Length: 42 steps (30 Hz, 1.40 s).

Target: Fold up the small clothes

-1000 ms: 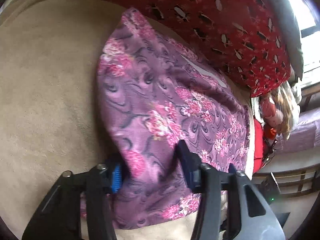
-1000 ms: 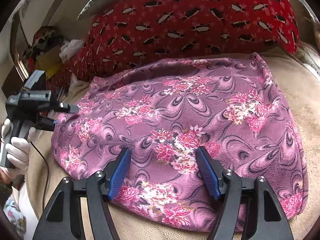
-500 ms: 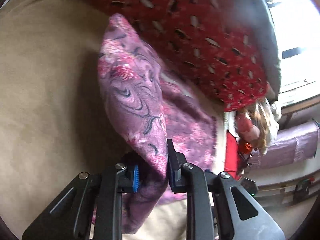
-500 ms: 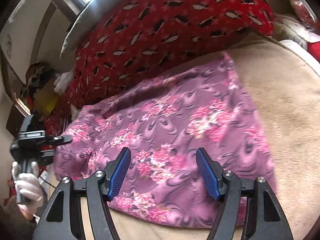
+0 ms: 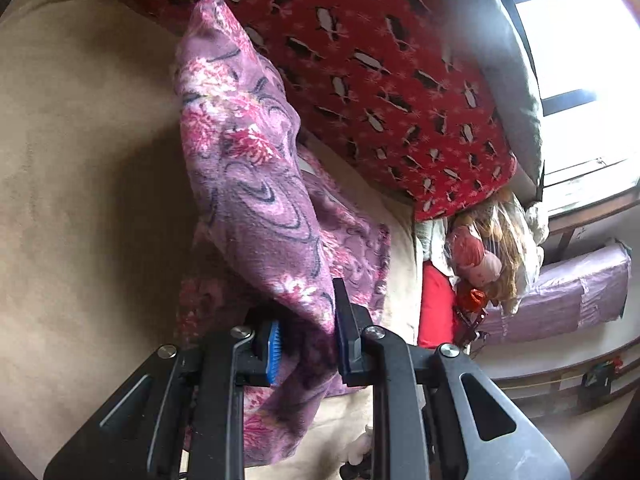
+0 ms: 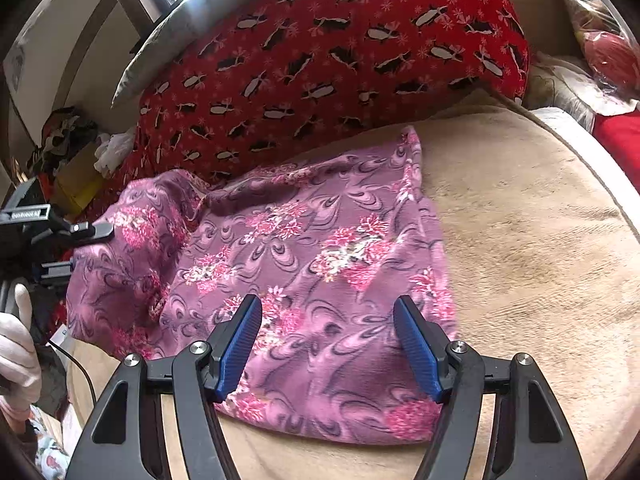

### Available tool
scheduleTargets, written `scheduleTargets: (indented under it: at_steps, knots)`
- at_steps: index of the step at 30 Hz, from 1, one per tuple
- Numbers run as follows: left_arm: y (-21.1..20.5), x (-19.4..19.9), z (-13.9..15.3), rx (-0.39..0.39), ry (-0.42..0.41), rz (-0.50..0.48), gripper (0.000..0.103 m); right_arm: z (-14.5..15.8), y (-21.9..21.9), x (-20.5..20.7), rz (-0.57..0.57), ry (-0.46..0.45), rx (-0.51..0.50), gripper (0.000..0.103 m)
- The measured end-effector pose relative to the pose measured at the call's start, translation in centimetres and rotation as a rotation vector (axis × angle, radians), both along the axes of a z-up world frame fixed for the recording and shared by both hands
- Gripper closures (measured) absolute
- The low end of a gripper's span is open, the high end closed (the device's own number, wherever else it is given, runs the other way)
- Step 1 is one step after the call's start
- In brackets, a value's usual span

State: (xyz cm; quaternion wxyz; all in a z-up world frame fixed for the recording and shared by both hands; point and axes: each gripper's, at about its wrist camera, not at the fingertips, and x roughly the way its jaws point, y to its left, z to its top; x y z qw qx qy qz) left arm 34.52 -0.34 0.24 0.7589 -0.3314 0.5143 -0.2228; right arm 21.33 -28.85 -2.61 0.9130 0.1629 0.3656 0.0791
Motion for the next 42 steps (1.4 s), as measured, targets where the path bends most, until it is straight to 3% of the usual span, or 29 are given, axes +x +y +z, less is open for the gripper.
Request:
scheduleTargets:
  at_steps: [13, 25, 29, 33, 35, 38, 42]
  knots:
    - [-7.9, 1.5, 0.4, 0.062, 0.000, -0.113, 0.087, 0.5, -2.6, -0.6, -0.023, -0.017, -0.002, 0.032]
    - [-14.1, 3.5, -5.7, 0.145, 0.128, -0.198, 0.087, -3.1, -4.2, -0.7, -0.030, 0.042, -0.002, 0.033]
    - [-12.5, 2.2, -5.2, 0.097, 0.115, -0.210, 0.082, -2.7, -4.6, -0.7, -0.031, 0.046, 0.007, 0.034]
    - [-8.4, 0.3, -3.5, 0.030, 0.061, -0.172, 0.059, -0.9, -6.3, -1.0, -0.103, -0.004, 0.053, 0.032]
    - [-5.5, -0.3, -3.2, -0.005, 0.039, -0.115, 0.058, 0.0, -6.7, -0.8, -0.107, -0.021, 0.096, 0.032]
    - [-1.9, 0.1, -4.1, 0.013, 0.058, -0.006, 0.059, 1.2, -5.8, 1.3, -0.053, -0.020, 0.135, 0.032]
    - [-0.7, 1.2, -5.4, -0.010, 0.100, 0.020, 0.059, 1.6, -2.1, 6.2, 0.086, 0.048, 0.141, 0.029]
